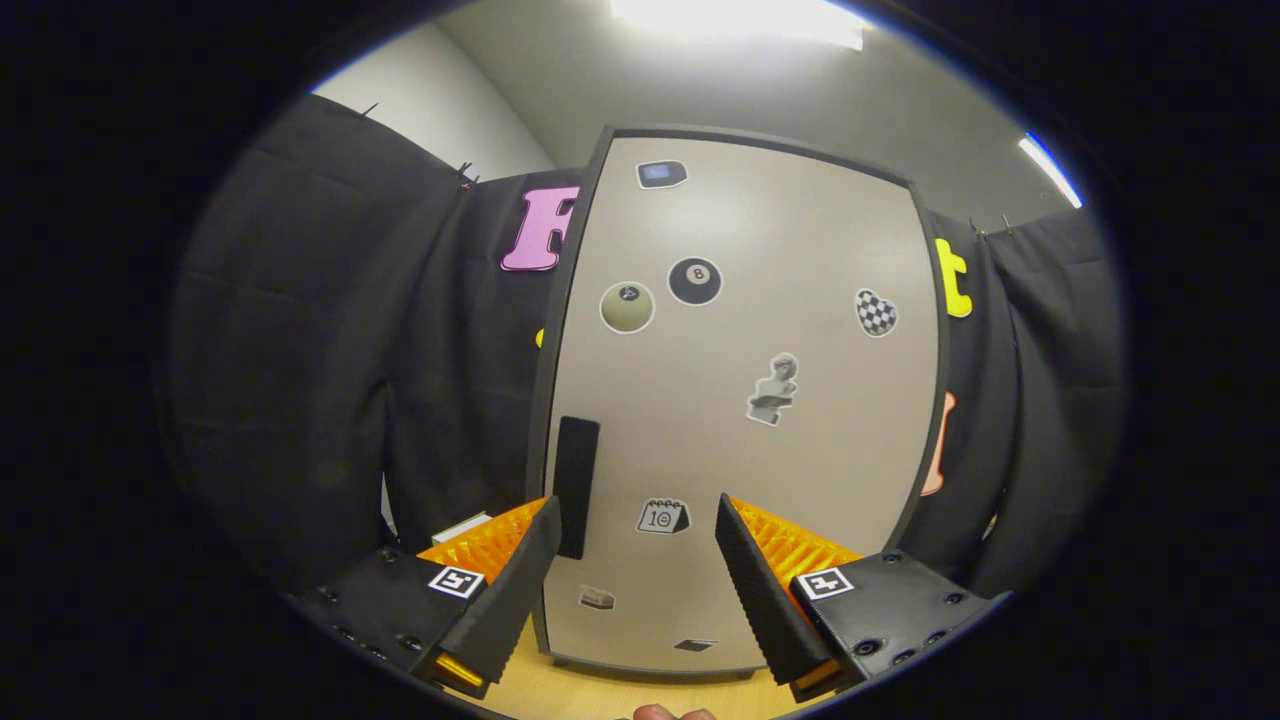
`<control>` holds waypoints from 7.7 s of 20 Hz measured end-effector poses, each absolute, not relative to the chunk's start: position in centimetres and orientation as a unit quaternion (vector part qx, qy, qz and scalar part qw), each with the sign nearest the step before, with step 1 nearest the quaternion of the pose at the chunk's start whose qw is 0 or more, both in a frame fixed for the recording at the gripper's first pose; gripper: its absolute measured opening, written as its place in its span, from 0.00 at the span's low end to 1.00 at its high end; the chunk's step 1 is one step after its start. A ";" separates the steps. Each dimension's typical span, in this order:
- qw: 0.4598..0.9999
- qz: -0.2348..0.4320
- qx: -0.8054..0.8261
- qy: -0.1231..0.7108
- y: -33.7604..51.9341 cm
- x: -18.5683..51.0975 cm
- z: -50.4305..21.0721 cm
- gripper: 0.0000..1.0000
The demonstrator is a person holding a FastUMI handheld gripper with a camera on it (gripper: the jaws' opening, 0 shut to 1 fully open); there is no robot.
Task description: Open the shoe cabinet door, grab the shoes and put them into the shoe cabinet, then close the shoe cabinet door.
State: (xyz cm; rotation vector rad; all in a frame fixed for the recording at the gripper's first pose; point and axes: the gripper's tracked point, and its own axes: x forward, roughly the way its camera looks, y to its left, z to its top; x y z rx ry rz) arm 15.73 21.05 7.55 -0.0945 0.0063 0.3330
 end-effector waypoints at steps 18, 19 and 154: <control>0.985 0.153 -0.008 0.078 27.8 22.8 3.2 0.58; 0.985 0.152 -0.006 0.078 27.9 22.9 3.2 0.55; 0.813 0.137 -0.156 0.544 4.9 -0.2 -44.4 0.67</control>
